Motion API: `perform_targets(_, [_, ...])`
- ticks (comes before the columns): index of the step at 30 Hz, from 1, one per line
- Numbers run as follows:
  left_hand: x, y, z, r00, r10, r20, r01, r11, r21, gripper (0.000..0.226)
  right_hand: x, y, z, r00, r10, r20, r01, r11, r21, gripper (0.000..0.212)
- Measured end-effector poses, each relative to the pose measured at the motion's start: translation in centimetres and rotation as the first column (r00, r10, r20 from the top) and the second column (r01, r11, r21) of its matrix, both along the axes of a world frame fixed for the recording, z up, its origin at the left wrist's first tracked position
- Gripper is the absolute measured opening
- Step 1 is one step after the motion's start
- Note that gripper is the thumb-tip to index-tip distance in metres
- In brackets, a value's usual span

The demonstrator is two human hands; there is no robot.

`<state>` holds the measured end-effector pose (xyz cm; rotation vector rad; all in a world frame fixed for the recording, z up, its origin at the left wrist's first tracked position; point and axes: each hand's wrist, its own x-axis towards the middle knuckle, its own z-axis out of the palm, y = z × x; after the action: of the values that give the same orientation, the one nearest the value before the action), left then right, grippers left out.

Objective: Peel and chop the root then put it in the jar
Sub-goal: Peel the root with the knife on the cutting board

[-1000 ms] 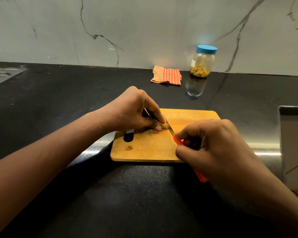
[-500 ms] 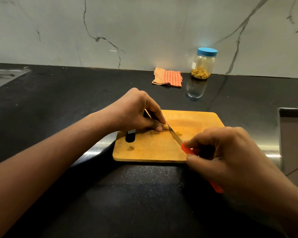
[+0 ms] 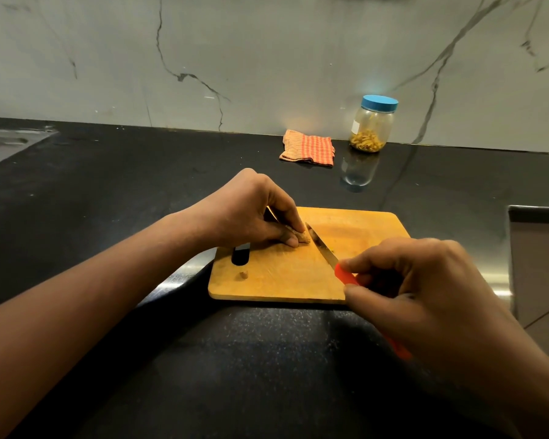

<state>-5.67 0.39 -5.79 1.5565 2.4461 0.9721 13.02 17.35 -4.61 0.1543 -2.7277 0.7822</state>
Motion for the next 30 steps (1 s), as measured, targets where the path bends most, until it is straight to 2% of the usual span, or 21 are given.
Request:
perform_targets(22, [-0.2,0.0,0.0,0.999,-0.029,-0.029,0.029,0.999,0.022,0.016,-1.3,-0.8,-0.3,0.999,0.023,0.036,-0.023,1.000,-0.009,0.030])
perform_targets(30, [-0.2,0.1,-0.1,1.000,-0.026,-0.018,0.026,0.999,0.024,0.015,-2.7,-1.1,-0.4,0.999,0.014,0.040,-0.015,1.000,0.025,0.025])
